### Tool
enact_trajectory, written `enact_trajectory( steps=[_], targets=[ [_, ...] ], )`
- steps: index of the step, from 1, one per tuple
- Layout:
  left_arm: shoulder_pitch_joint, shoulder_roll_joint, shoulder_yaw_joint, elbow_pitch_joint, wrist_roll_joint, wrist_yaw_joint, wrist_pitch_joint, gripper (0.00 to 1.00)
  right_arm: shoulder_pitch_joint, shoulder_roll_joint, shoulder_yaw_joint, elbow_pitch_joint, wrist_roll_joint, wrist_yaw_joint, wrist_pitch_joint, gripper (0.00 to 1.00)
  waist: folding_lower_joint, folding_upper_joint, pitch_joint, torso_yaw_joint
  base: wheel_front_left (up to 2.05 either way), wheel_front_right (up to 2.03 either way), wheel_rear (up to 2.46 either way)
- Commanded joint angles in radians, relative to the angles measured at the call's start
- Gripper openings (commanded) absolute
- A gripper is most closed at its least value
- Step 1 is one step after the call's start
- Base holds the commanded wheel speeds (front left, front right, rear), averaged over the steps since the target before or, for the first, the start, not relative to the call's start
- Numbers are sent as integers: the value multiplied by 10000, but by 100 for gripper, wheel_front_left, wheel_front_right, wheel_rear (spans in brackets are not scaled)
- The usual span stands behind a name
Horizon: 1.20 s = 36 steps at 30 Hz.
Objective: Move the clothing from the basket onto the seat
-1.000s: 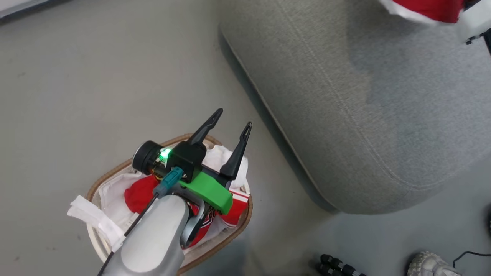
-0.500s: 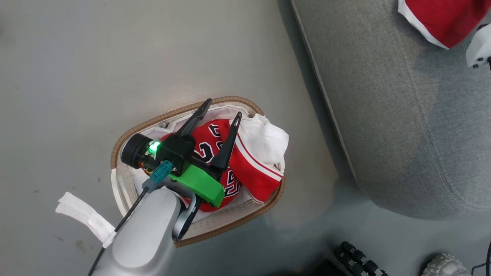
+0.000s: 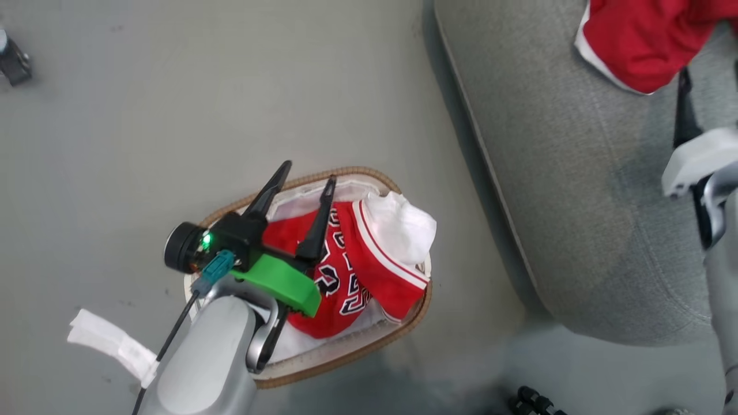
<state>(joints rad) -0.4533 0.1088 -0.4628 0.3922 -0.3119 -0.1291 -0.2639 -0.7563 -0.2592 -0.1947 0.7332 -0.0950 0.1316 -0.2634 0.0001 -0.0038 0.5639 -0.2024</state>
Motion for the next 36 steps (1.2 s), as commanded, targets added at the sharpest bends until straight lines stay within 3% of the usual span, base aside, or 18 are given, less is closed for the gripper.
enact_trajectory(
  steps=[1, 13, 20, 27, 36],
  targets=[
    [264, -20, 181, 28, 2, -24, -8, 100, 360, 100, 98, -187, 123, -17, -15, 100, -1, 38, -809, -170, 0, 0, 0],
    [1824, -435, 2985, 85, 827, 82, -6, 100, 2410, 783, 2253, -2368, 1374, -16, -13, 100, -1, 38, -2643, 581, 0, 0, 0],
    [2540, -538, 4306, 9, 1210, 276, -6, 100, 3148, 1364, 2513, -2855, 1682, -16, -15, 100, -1, 38, -3380, 1344, 0, 0, 0],
    [3282, -576, 5047, -178, 1487, 250, -6, 100, 3861, 1708, 2828, -2777, 1696, -16, -13, 100, -1, 38, -3996, 1699, 0, 0, 0],
    [4138, -574, 5085, -176, 1237, 315, -6, 100, 4901, 1852, 2915, -2599, 1811, -16, -15, 100, -1, 38, -4806, 1880, 0, 0, 0]
  ],
)
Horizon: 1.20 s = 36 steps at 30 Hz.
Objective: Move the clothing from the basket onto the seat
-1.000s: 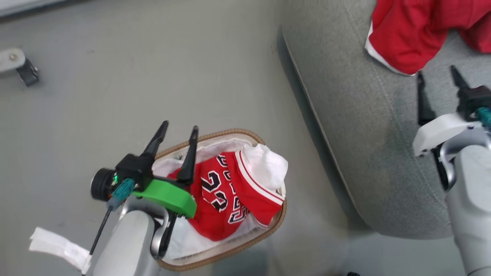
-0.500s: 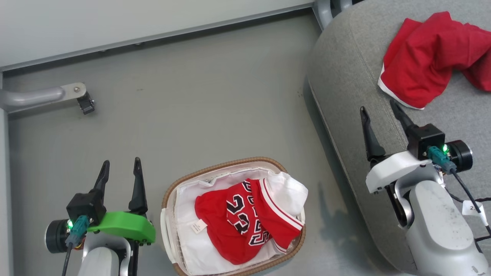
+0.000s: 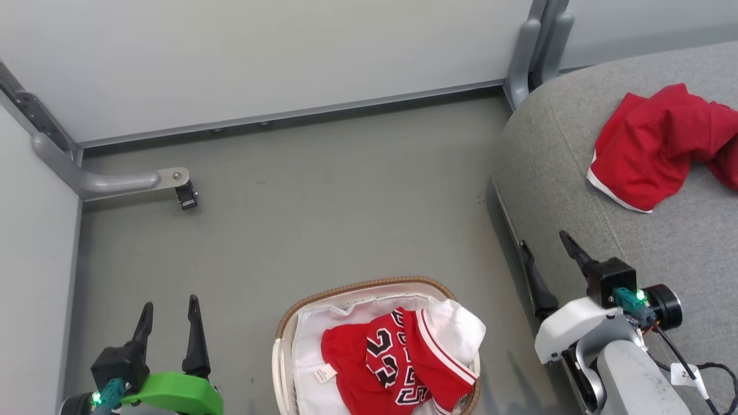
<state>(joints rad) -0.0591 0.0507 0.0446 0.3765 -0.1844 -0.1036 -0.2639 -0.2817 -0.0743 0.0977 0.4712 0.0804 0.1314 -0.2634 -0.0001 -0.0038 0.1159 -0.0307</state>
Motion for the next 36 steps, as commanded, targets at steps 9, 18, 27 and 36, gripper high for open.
enact_trajectory(
  steps=[9, 18, 27, 36],
  targets=[
    [780, 7, -177, -187, -356, 275, -6, 100, 689, 19, -151, 181, 176, -14, -15, 100, 1, 38, -785, 127, 0, 0, 0],
    [470, 7, -618, -174, -374, 223, -6, 100, 283, -46, -42, 41, 151, -14, -15, 100, 1, 38, -357, -16, 0, 0, 0],
    [-570, 13, -1564, 317, -529, 38, -5, 100, -669, -30, -451, -786, 191, -14, -15, 100, 1, 38, 1102, -870, 0, 0, 0],
    [-2056, 22, -2427, 1350, -321, -129, -6, 100, -1565, -7, -620, -1775, 322, -14, -15, 100, 1, 38, 2746, -2000, 0, 0, 0]
  ],
)
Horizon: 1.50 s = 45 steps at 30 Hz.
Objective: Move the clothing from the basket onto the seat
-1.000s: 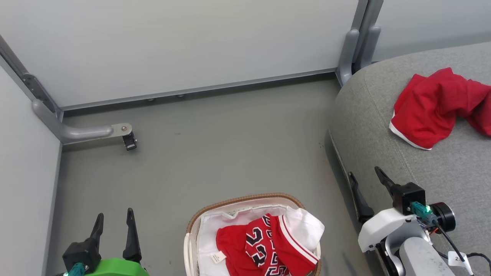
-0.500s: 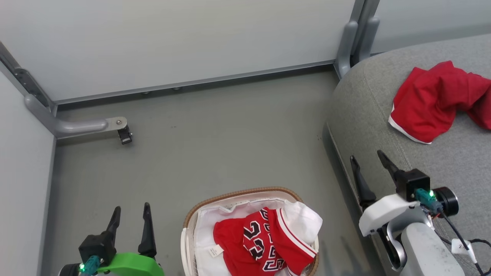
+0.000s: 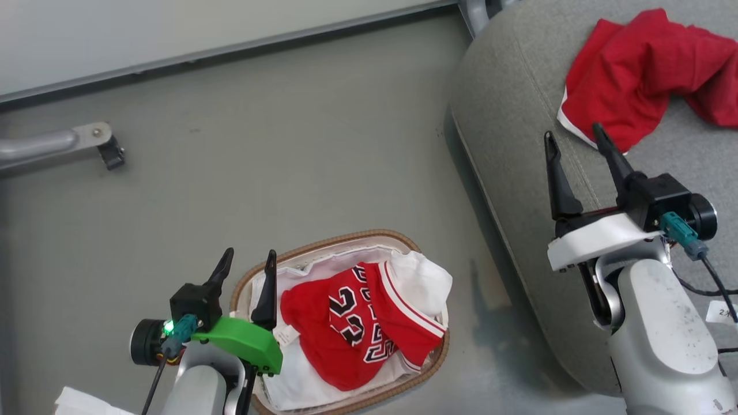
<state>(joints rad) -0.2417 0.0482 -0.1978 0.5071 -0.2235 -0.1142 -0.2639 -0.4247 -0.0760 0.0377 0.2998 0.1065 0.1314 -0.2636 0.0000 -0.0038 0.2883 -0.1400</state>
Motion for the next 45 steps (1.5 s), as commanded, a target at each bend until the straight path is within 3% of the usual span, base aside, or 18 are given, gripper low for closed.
enact_trajectory(
  steps=[1, 11, 20, 27, 40, 45],
  targets=[
    [-371, 49, -54, 159, 38, -41, -6, 100, -215, 29, 10, -156, 87, -14, -13, 100, 0, 38, 1197, -1017, 0, 0, 0],
    [-2293, 65, -1325, 2439, -419, -166, -8, 100, -1009, 197, -32, -1246, 289, -14, -11, 100, 0, 38, 3150, -1747, 0, 0, 0],
    [-4003, 68, -3821, 4622, -1870, -172, 7, 100, -1323, 242, -109, -1897, 270, -14, -11, 100, 0, 38, 4442, -1934, 0, 0, 0],
    [-4978, 61, -5370, 5498, -2830, -173, 100, 100, -1503, 245, -27, -2142, 374, -14, -11, 100, 0, 38, 5141, -2047, 0, 0, 0],
    [-6073, 61, -6365, 6076, -4400, -174, 64, 100, -1471, 240, -169, -2197, 371, -14, -13, 100, 0, 38, 5662, -2064, 0, 0, 0],
    [-6322, 58, -6842, 6515, -4453, 138, 160, 100, -1529, 239, -192, -2168, 340, -14, -11, 100, 0, 38, 5722, -2008, 0, 0, 0]
  ],
)
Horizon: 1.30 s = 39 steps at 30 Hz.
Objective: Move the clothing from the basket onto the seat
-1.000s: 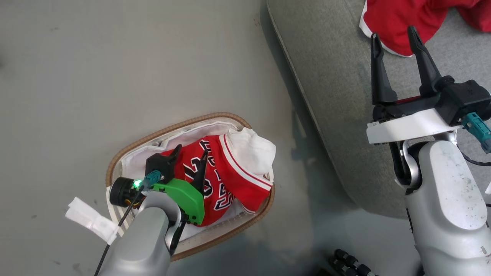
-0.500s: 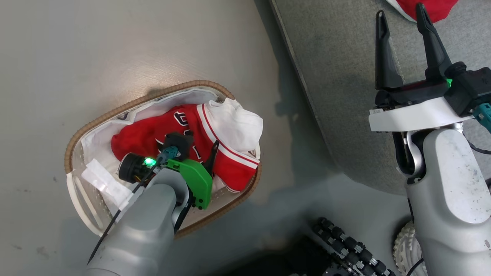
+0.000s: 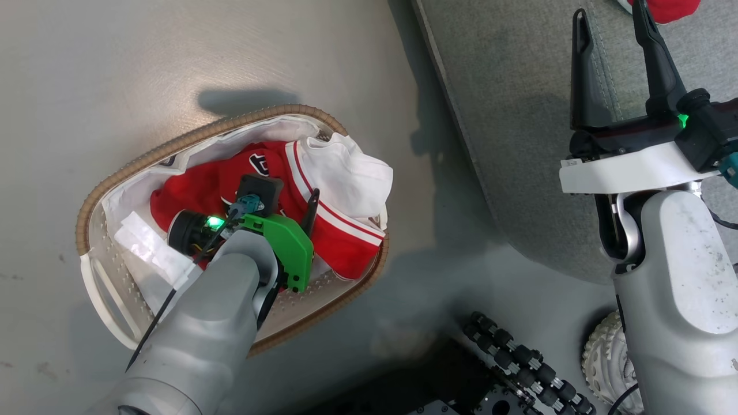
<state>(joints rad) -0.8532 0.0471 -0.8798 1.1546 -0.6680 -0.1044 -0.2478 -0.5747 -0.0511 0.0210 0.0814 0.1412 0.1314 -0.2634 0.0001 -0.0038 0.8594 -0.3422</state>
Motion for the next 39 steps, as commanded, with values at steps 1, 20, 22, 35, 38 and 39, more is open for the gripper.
enact_trajectory(
  steps=[1, 20, 22, 35, 38, 39],
  targets=[
    [-235, 69, -105, 93, -30, 97, 60, 100, -38, -10, -31, 7, -21, -14, -13, 100, -1, 38, 24, 26, 0, 0, 0],
    [-440, 69, -1406, 214, -589, 524, 704, 100, -17, -11, -258, -363, -372, -14, -13, 100, -1, 38, 462, 448, 0, 0, 0],
    [-460, 69, -1489, 233, -679, 533, 764, 100, 28, -11, -286, -421, -415, -14, -14, 100, -1, 38, 496, 494, 0, 0, 0],
    [-675, 69, -2252, 131, -1170, 605, 880, 100, 205, -31, -427, -727, -671, -14, -13, 100, -1, 38, 735, 782, 1, 1, 1],
    [-687, 69, -2429, 166, -1230, 539, 889, 37, 183, -30, -393, -752, -715, -14, -14, 100, -1, 38, 733, 827, 2, 2, 2],
    [-695, 68, -2470, 173, -1252, 502, 834, 0, 166, -29, -383, -743, -710, -14, -13, 100, -1, 38, 726, 832, 0, 0, 0]
  ],
)
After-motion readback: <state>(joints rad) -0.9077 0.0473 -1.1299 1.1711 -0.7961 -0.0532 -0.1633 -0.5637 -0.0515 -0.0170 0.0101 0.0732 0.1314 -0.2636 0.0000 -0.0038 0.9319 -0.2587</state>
